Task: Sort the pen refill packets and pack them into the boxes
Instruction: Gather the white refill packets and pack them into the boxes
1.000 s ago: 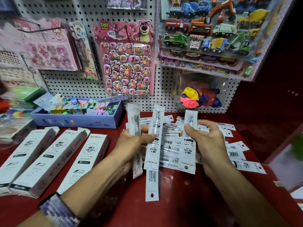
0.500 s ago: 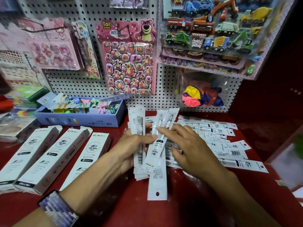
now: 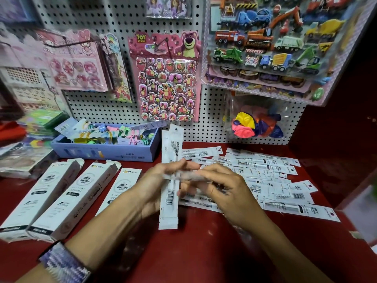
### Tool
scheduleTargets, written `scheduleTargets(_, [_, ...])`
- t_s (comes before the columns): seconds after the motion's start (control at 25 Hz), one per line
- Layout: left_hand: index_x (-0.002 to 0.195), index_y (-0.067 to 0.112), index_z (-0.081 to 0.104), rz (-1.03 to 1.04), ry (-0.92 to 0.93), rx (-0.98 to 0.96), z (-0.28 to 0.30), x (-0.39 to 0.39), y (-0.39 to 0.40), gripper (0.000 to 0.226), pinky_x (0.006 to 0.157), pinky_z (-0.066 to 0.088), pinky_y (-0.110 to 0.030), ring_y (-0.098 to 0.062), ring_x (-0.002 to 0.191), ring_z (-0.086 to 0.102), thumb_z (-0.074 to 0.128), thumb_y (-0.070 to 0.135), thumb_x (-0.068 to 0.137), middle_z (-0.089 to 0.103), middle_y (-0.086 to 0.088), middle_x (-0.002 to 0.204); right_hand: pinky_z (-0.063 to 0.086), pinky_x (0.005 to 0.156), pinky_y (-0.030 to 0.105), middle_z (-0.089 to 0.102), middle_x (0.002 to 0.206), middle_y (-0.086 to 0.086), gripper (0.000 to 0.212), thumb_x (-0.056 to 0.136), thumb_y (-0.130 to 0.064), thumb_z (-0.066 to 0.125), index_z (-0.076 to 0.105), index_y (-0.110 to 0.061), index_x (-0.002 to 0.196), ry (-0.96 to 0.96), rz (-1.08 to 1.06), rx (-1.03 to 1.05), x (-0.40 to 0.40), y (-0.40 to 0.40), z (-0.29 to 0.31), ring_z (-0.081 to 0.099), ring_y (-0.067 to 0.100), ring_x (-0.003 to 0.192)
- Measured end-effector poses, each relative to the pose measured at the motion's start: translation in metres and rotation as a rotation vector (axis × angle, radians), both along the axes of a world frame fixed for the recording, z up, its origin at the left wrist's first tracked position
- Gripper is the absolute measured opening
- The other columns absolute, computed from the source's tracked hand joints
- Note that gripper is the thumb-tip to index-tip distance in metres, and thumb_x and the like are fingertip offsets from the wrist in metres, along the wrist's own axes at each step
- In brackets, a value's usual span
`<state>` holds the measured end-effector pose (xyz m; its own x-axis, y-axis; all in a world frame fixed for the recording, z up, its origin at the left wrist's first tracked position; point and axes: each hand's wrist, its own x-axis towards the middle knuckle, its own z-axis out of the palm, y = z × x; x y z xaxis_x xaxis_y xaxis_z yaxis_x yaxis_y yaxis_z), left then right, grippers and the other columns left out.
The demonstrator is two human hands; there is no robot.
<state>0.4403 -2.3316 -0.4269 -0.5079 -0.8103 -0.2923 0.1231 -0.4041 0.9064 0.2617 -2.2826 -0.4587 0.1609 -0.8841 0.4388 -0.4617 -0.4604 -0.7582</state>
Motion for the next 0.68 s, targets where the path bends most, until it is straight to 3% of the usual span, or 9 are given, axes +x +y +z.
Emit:
scheduleTargets(0.08, [0.079, 0.002, 0.067, 0.03, -0.08, -0.104, 0.0, -0.002, 0.002, 0.032, 0.042, 0.029, -0.025, -0.017, 0.038, 0.042, 0.058, 0.033, 0.083, 0.056, -0.011, 0.053, 0.043, 0.06, 0.031, 0.061, 0.071, -0.009, 0.016, 0.095, -0.023, 0.062, 0.072, -0.022, 0.082, -0.225, -0.029, 0.113, 0.005, 0.002, 0.004, 0.055, 0.011, 0.065])
scheduleTargets(0.16, [0.073, 0.013, 0.07, 0.068, -0.056, -0.197, -0.003, -0.004, 0.005, 0.035, 0.044, 0.024, -0.025, -0.014, 0.04, 0.033, 0.065, 0.047, 0.083, 0.045, -0.005, 0.051, 0.05, 0.06, 0.04, 0.068, 0.072, 0.002, 0.023, 0.096, -0.029, 0.059, 0.074, -0.011, 0.095, -0.366, -0.087, 0.23, 0.01, 0.006, 0.005, 0.062, 0.02, 0.062])
scheduleTargets(0.2, [0.077, 0.016, 0.072, 0.089, -0.025, -0.23, -0.002, -0.006, 0.007, 0.035, 0.043, 0.029, -0.024, -0.014, 0.044, 0.039, 0.071, 0.051, 0.078, 0.049, -0.004, 0.055, 0.055, 0.065, 0.043, 0.073, 0.078, 0.004, 0.023, 0.097, -0.028, 0.058, 0.073, -0.01, 0.099, -0.406, -0.076, 0.292, 0.013, 0.008, 0.004, 0.068, 0.021, 0.069])
scheduleTargets(0.28, [0.088, 0.012, 0.073, 0.121, 0.026, -0.269, -0.003, -0.01, 0.012, 0.023, 0.05, 0.051, -0.027, -0.021, 0.06, 0.063, 0.08, 0.031, 0.076, 0.069, -0.009, 0.073, 0.058, 0.073, 0.042, 0.076, 0.088, 0.002, 0.016, 0.097, -0.022, 0.059, 0.072, -0.015, 0.105, -0.412, 0.01, 0.41, 0.023, 0.015, 0.002, 0.073, 0.017, 0.08])
scheduleTargets(0.36, [0.1, 0.001, 0.07, 0.186, 0.017, -0.233, -0.003, -0.015, 0.016, 0.019, 0.066, 0.059, -0.034, -0.028, 0.077, 0.071, 0.072, 0.006, 0.081, 0.075, -0.015, 0.09, 0.057, 0.071, 0.033, 0.074, 0.096, -0.005, 0.025, 0.094, -0.026, 0.062, 0.064, -0.023, 0.118, -0.2, 0.013, 0.437, 0.027, 0.022, -0.001, 0.069, 0.004, 0.074])
scheduleTargets(0.44, [0.098, -0.006, 0.065, 0.292, 0.045, -0.236, -0.005, -0.015, 0.011, 0.014, 0.066, 0.06, -0.035, -0.028, 0.075, 0.069, 0.063, -0.002, 0.084, 0.073, -0.015, 0.086, 0.056, 0.071, 0.031, 0.068, 0.107, -0.011, 0.045, 0.086, -0.033, 0.065, 0.054, -0.035, 0.13, -0.005, -0.119, 0.436, 0.022, 0.021, 0.0, 0.064, 0.002, 0.067])
scheduleTargets(0.48, [0.092, -0.005, 0.063, 0.331, 0.082, -0.278, -0.004, -0.012, 0.007, 0.009, 0.061, 0.059, -0.033, -0.025, 0.07, 0.066, 0.063, -0.003, 0.083, 0.071, -0.013, 0.078, 0.056, 0.07, 0.03, 0.066, 0.11, -0.013, 0.048, 0.086, -0.029, 0.066, 0.05, -0.039, 0.13, -0.004, -0.189, 0.441, 0.015, 0.019, 0.003, 0.062, 0.002, 0.067])
scheduleTargets(0.6, [0.079, 0.01, 0.059, 0.331, -0.038, -0.486, -0.01, -0.003, -0.003, 0.023, 0.058, 0.052, -0.023, -0.013, 0.06, 0.062, 0.078, 0.0, 0.07, 0.064, 0.004, 0.063, 0.051, 0.066, 0.036, 0.067, 0.108, -0.005, 0.041, 0.089, -0.003, 0.06, 0.057, -0.031, 0.118, -0.277, -0.281, 0.441, -0.002, 0.016, 0.015, 0.055, 0.01, 0.067])
scheduleTargets(0.68, [0.085, 0.013, 0.06, 0.205, -0.193, -0.487, -0.022, -0.006, 0.002, 0.033, 0.061, 0.051, -0.02, -0.009, 0.064, 0.063, 0.08, -0.007, 0.068, 0.068, 0.008, 0.067, 0.048, 0.066, 0.034, 0.069, 0.107, 0.0, 0.042, 0.087, 0.005, 0.057, 0.06, -0.025, 0.116, -0.408, -0.253, 0.48, -0.001, 0.016, 0.018, 0.055, 0.013, 0.069])
